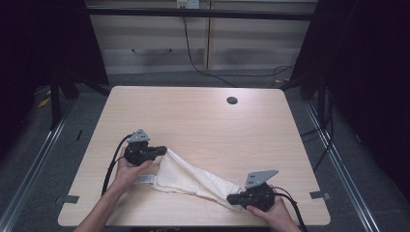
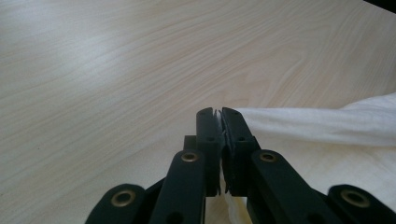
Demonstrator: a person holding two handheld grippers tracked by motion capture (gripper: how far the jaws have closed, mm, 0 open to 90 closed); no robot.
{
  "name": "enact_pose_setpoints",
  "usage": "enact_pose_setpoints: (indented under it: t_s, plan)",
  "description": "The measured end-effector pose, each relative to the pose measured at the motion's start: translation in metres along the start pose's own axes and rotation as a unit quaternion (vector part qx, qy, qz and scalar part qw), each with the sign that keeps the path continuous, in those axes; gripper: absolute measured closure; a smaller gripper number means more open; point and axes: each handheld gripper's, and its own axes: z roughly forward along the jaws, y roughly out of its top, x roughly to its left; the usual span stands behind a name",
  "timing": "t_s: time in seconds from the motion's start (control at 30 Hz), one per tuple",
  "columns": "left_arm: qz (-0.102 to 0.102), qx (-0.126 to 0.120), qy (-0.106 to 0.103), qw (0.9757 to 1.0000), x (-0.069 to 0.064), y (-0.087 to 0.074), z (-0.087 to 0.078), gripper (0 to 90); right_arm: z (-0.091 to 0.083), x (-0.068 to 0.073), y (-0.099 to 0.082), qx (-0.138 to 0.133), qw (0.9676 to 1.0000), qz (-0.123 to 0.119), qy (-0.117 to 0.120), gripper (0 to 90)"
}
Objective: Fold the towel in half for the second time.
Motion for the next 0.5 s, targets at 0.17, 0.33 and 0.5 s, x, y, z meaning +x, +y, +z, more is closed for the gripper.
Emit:
enact_pose_setpoints:
  t_s: [0.17,0.33,0.5]
  plan:
    - [-0.002,-0.005,0.002,1.0000,0.001,0.002,-0.002,86.8,0.007,-0.002,0.003,0.026,0.9996,-0.010,-0.005,87.1]
    - [-0.001,-0.007,0.003,1.0000,0.000,0.004,0.000,86.8,0.006,-0.016,0.005,0.020,0.9996,0.011,-0.017,87.4]
    - [0.002,-0.018,-0.002,0.9998,-0.003,0.010,0.002,86.7,0.002,-0.031,0.007,0.020,0.9987,0.026,-0.038,87.5]
